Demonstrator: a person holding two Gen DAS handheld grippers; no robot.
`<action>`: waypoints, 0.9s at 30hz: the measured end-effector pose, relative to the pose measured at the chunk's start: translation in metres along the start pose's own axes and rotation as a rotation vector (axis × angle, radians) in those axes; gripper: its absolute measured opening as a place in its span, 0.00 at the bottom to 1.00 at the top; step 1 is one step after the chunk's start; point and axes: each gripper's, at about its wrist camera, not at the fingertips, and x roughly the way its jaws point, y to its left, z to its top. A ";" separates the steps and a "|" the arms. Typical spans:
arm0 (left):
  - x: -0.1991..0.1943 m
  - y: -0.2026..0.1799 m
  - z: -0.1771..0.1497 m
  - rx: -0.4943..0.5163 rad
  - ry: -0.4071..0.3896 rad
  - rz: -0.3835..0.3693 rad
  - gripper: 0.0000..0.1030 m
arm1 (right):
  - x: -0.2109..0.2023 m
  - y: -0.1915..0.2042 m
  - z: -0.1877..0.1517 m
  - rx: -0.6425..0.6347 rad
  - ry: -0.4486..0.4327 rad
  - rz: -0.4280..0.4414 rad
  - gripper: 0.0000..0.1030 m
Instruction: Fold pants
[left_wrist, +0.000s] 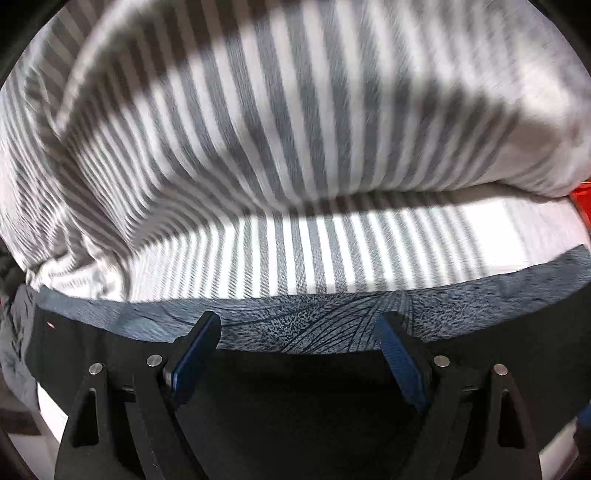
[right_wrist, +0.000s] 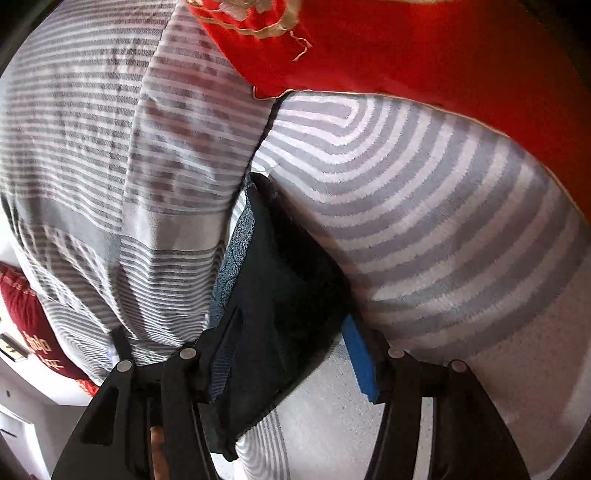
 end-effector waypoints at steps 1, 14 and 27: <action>0.007 -0.002 -0.001 0.004 -0.002 0.005 0.89 | 0.001 0.001 0.001 -0.002 -0.003 0.007 0.59; -0.022 -0.004 -0.033 0.045 -0.007 -0.008 0.91 | 0.024 0.013 0.003 0.006 0.011 0.032 0.58; -0.011 0.000 -0.040 -0.008 -0.069 -0.037 0.98 | 0.028 0.057 -0.004 0.015 0.066 0.186 0.13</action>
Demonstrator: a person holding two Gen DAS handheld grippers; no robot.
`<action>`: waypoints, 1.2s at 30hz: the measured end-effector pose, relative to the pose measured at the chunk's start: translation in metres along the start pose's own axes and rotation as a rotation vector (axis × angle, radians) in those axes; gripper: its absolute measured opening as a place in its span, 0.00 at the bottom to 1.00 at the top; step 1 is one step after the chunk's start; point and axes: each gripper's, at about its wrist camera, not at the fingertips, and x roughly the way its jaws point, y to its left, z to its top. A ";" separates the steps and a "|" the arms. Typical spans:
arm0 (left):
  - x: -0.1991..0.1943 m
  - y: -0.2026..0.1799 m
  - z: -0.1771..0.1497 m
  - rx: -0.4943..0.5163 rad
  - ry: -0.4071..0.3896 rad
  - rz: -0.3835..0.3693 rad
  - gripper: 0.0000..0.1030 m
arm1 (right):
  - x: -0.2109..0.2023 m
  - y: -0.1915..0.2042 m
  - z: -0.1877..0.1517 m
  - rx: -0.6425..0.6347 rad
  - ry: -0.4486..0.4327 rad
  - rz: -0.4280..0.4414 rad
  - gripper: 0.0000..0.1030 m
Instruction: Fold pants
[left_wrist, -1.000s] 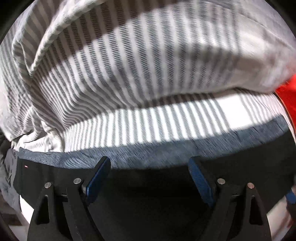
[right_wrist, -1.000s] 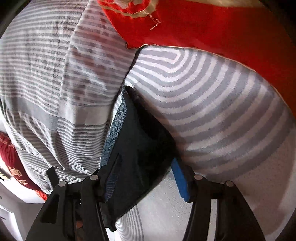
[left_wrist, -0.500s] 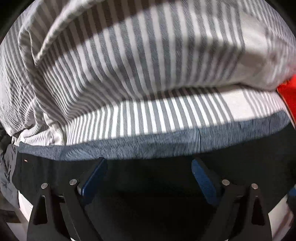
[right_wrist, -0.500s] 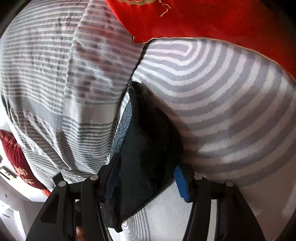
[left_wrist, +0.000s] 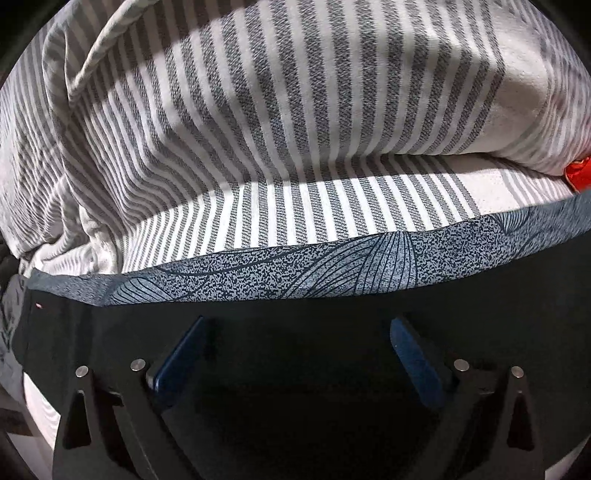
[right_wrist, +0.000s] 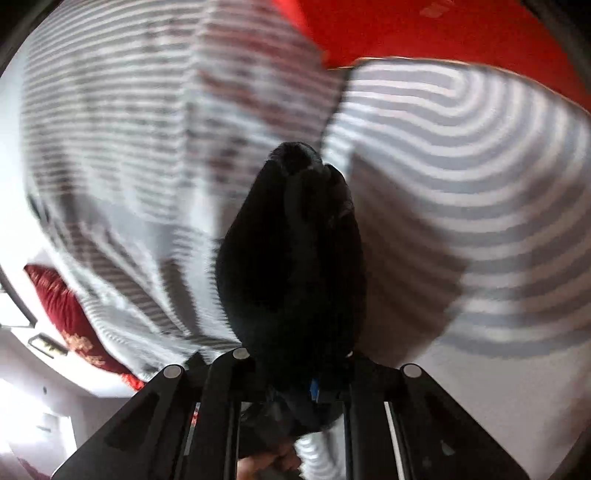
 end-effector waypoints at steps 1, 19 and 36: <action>0.001 0.002 0.001 0.000 -0.002 -0.004 0.98 | 0.001 0.008 -0.003 -0.016 0.002 0.012 0.13; -0.011 0.154 0.037 -0.117 -0.075 -0.223 0.97 | 0.079 0.157 -0.124 -0.420 0.087 -0.115 0.14; -0.002 0.372 -0.069 -0.259 0.038 -0.013 0.97 | 0.274 0.139 -0.310 -1.021 0.176 -0.828 0.32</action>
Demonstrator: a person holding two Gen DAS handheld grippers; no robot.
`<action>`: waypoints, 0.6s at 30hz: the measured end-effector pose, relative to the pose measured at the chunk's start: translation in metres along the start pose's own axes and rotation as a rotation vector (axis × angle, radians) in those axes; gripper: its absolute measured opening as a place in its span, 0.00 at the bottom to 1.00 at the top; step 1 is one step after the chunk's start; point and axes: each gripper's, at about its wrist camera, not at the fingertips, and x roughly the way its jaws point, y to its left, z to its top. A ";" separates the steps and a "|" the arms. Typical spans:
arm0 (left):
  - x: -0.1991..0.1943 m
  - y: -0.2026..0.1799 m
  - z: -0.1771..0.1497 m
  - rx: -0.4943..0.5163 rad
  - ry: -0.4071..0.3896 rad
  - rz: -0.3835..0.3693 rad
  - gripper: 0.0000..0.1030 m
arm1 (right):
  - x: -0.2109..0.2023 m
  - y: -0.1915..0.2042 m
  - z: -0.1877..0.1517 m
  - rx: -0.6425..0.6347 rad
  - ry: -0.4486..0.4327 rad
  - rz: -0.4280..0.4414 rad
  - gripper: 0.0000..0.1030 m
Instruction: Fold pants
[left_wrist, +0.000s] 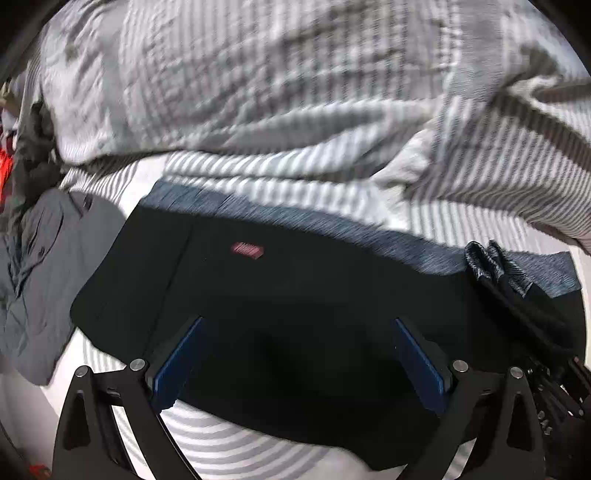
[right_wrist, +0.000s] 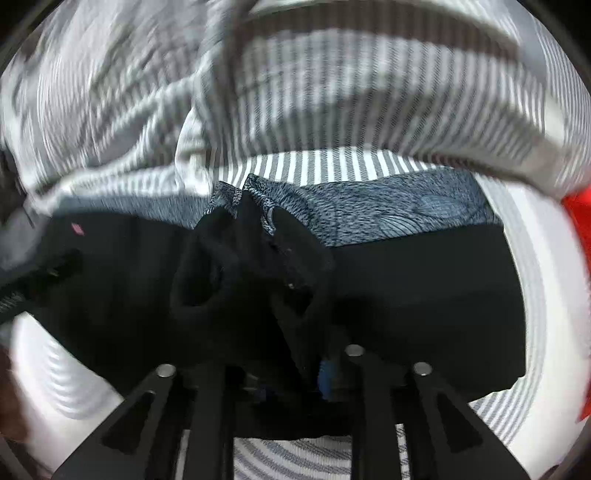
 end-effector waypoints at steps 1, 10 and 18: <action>0.001 0.003 -0.001 -0.004 0.006 0.001 0.97 | -0.002 0.007 -0.003 -0.036 -0.009 -0.022 0.38; -0.014 0.008 0.002 0.013 0.010 -0.044 0.97 | -0.062 0.020 -0.018 -0.193 -0.057 0.186 0.65; -0.035 -0.076 0.021 0.129 -0.019 -0.246 0.97 | -0.061 -0.115 -0.001 0.207 0.046 0.131 0.23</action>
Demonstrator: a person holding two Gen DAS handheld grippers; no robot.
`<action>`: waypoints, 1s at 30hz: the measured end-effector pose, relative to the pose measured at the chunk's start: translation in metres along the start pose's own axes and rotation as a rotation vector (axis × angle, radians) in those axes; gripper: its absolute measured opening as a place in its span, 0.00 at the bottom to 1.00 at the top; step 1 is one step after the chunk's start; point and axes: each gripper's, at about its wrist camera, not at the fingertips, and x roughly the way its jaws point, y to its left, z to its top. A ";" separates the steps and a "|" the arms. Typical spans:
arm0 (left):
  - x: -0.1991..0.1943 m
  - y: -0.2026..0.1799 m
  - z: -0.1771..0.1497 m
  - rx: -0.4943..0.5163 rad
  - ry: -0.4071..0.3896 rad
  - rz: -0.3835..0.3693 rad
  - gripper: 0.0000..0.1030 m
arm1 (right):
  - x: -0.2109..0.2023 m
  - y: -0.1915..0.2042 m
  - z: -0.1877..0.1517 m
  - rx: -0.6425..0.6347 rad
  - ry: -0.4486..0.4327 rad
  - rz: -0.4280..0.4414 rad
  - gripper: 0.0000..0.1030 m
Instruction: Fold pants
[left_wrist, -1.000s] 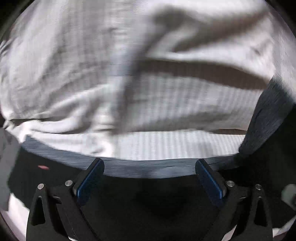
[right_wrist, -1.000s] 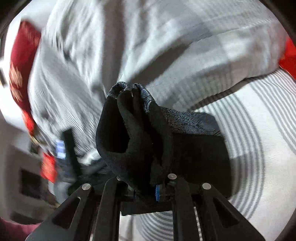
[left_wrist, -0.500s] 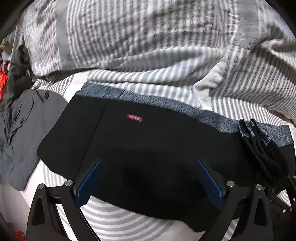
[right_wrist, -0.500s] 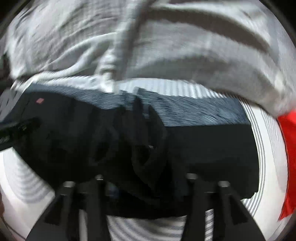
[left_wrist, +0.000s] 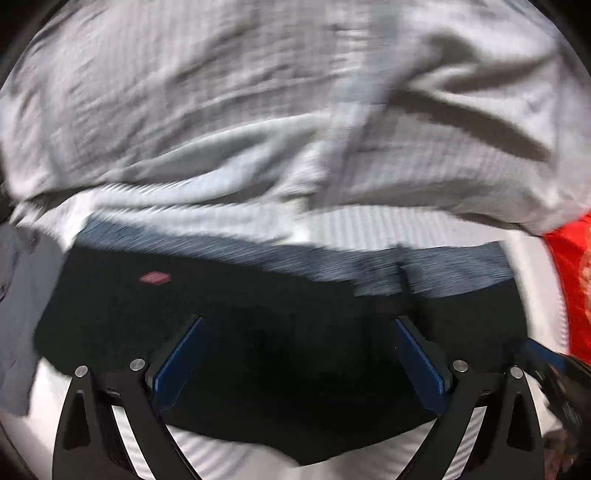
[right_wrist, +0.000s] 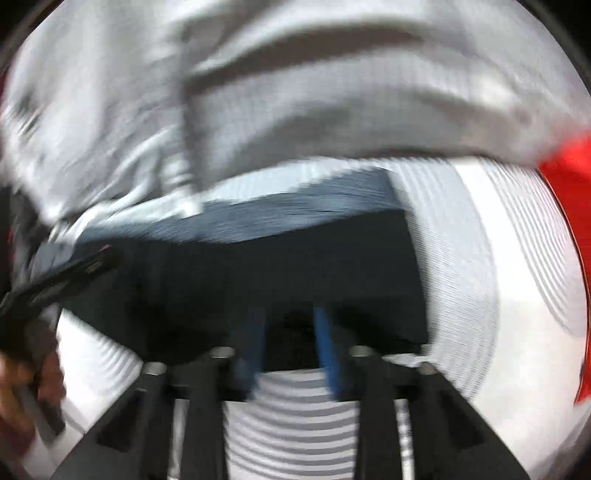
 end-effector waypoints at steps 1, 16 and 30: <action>0.002 -0.011 0.003 0.015 -0.003 -0.018 0.97 | 0.002 -0.013 0.006 0.044 0.001 -0.007 0.21; 0.074 -0.054 -0.038 0.072 0.158 -0.093 0.60 | 0.038 -0.021 -0.001 0.006 0.046 -0.005 0.20; 0.021 -0.008 -0.058 -0.069 0.101 -0.032 0.60 | 0.069 0.078 0.060 -0.129 0.087 0.202 0.20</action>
